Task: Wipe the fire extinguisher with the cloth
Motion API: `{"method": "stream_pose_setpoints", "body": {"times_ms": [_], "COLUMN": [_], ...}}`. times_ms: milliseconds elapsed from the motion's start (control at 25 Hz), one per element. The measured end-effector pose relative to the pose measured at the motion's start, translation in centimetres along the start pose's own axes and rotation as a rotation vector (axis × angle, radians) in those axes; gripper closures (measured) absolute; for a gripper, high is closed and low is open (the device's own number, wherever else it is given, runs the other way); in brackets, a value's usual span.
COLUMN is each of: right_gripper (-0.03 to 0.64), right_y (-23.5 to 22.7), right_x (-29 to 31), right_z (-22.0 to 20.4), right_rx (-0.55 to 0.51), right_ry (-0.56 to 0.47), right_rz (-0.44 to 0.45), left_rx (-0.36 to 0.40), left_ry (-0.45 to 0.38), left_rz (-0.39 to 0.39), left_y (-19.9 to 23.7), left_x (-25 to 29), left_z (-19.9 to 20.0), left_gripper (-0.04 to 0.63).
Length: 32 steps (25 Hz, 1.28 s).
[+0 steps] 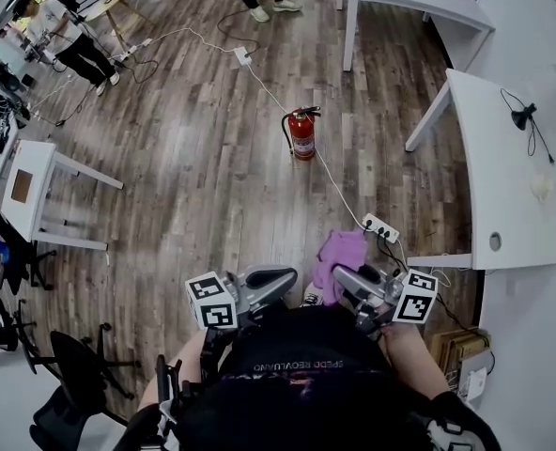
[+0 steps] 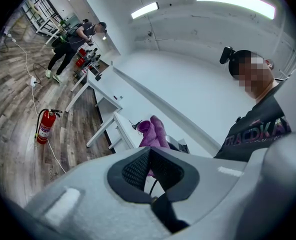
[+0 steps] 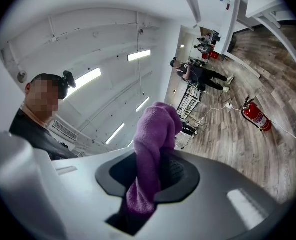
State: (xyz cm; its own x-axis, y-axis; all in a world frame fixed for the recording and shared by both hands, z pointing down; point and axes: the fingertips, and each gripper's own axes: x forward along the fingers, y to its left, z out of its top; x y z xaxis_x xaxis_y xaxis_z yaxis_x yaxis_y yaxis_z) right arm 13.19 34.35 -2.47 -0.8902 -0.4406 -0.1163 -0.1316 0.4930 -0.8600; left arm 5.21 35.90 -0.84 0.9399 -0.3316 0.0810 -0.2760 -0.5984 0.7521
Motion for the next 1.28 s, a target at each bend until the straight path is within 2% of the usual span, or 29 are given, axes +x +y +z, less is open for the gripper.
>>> {"method": "stream_pose_setpoints", "body": {"times_ms": [240,560,760,1000,1280], "right_gripper": [0.528,0.528,0.528,0.528,0.526], "right_y": [-0.3,-1.6,-3.7,-6.2,-10.6], "right_x": [1.0,3.5,6.6,11.7,18.0], "right_z": [-0.1,1.1,3.1,6.5,10.4], "right_rx": [0.002,-0.007,-0.021,-0.025,-0.007], "right_ry": [-0.011,-0.035,-0.081,-0.128,-0.169], "right_rz": [0.000,-0.050,-0.102,-0.165,-0.232], "left_rx": [-0.004,-0.025,-0.032,-0.059,-0.095], "left_ry": [-0.015,-0.018,-0.018,0.032,0.062], "left_rz": [0.021,-0.022,-0.056,-0.123,-0.139], "left_y": [0.7,3.5,7.2,11.6,17.9], "left_x": [-1.3,-1.8,-2.4,-2.6,-4.6], "left_z": [0.4,2.4,5.6,9.9,15.1], "left_gripper": [0.597,0.597,0.597,0.597,0.597]}}
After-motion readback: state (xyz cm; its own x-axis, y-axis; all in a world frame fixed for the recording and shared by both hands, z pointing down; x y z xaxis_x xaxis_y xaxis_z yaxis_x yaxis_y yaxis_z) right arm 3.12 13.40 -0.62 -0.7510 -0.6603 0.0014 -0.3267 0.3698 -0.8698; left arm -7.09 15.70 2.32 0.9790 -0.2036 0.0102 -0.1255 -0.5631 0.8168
